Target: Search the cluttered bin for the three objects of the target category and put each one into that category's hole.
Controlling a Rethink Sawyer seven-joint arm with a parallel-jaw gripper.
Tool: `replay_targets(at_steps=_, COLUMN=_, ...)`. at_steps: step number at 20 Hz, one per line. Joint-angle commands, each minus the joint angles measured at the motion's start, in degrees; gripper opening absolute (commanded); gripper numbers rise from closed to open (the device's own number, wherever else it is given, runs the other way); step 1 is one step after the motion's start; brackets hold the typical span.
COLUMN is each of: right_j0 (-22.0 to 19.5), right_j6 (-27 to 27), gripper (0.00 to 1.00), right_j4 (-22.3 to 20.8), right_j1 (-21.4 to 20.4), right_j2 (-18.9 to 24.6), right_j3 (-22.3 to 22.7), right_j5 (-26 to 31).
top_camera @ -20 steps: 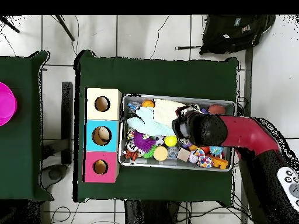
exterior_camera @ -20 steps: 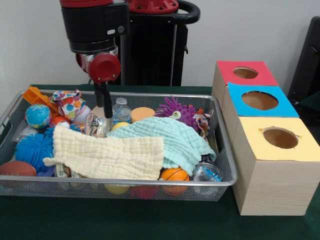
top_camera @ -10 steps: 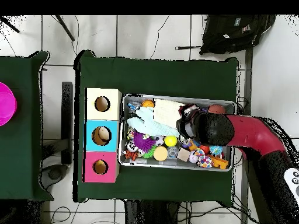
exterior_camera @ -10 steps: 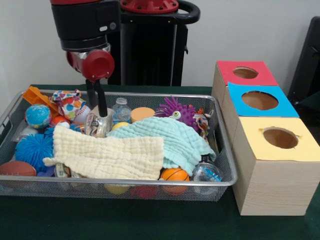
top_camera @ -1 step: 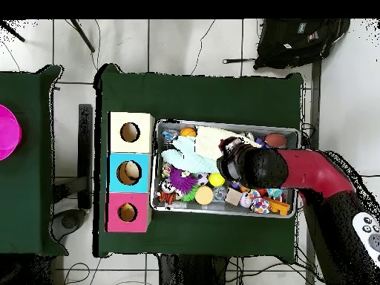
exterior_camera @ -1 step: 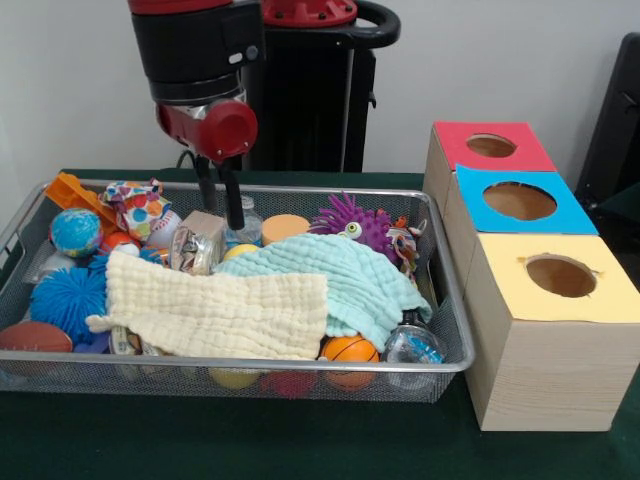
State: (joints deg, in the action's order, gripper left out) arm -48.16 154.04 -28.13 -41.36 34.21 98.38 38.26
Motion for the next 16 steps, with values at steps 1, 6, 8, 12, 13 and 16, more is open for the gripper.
replay_targets(at_steps=1, right_j0=-2.5, right_j6=-15.0, gripper=1.0, right_j4=-5.3, right_j1=3.5, right_j2=2.1, right_j3=2.7, right_j5=-3.8)
replay_targets(at_steps=6, right_j0=-4.4, right_j6=-15.8, gripper=1.0, right_j4=-6.3, right_j1=5.0, right_j2=2.9, right_j3=2.2, right_j5=-3.7)
replay_targets(at_steps=8, right_j0=-5.0, right_j6=-15.8, gripper=1.0, right_j4=-6.9, right_j1=5.4, right_j2=3.2, right_j3=2.4, right_j5=-4.2)
replay_targets(at_steps=12, right_j0=-7.0, right_j6=-16.6, gripper=1.0, right_j4=-7.3, right_j1=5.5, right_j2=4.0, right_j3=2.9, right_j5=-4.2)
replay_targets(at_steps=13, right_j0=-7.6, right_j6=-17.0, gripper=1.0, right_j4=-7.5, right_j1=5.7, right_j2=4.3, right_j3=2.9, right_j5=-4.1)
replay_targets(at_steps=16, right_j0=-9.3, right_j6=-17.9, gripper=1.0, right_j4=-8.3, right_j1=6.6, right_j2=4.8, right_j3=2.9, right_j5=-4.3)
